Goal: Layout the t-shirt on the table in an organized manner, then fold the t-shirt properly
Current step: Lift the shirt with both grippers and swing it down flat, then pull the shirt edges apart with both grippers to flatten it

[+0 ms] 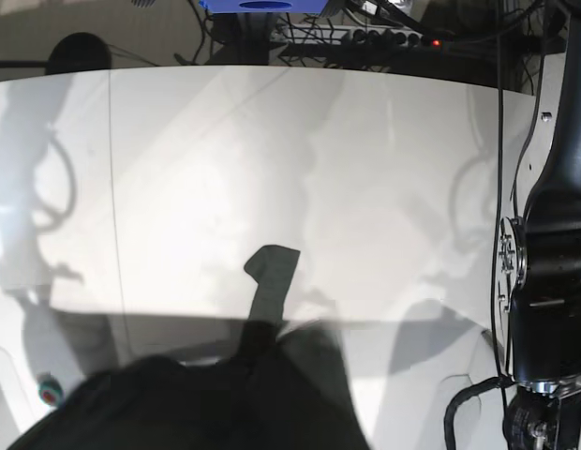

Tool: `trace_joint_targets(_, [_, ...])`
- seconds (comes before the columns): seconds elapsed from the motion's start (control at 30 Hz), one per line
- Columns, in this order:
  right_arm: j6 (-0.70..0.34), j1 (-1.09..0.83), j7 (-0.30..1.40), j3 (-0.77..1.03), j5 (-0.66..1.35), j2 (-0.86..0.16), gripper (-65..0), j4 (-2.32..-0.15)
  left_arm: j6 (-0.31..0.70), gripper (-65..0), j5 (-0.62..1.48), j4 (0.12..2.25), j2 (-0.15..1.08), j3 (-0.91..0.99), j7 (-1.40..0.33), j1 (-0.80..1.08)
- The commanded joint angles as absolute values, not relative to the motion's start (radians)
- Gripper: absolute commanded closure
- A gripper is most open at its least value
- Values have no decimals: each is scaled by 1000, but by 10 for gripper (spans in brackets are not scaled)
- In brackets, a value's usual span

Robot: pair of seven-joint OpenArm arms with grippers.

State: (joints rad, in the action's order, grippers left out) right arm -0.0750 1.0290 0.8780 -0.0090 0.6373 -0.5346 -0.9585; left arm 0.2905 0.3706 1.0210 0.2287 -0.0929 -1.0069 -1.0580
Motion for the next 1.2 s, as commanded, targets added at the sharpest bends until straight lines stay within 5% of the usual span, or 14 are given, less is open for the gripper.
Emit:
trace_joint_targets(0.0, [-65,1044,877,-2,619,-555,-6,-1007,282,0,343,1072,246,-68,-1012,-1073])
trace_joint_targets(0.23, [-58,607,980,188,616,-509,-6,-1288,282,0,337,1402,275,97,-1122,-653])
trace_joint_targets(0.47, [-64,173,826,306,613,-384,-6,-1273,285,0,332,1458,314,97,-987,-176])
trace_joint_targets(0.73, [-65,58,705,263,613,-328,-6,-1081,285,0,199,1360,320,107,-829,24])
trace_joint_targets(1.17, [-65,-76,705,266,619,-326,-6,-1076,285,0,183,1374,335,107,-823,197])
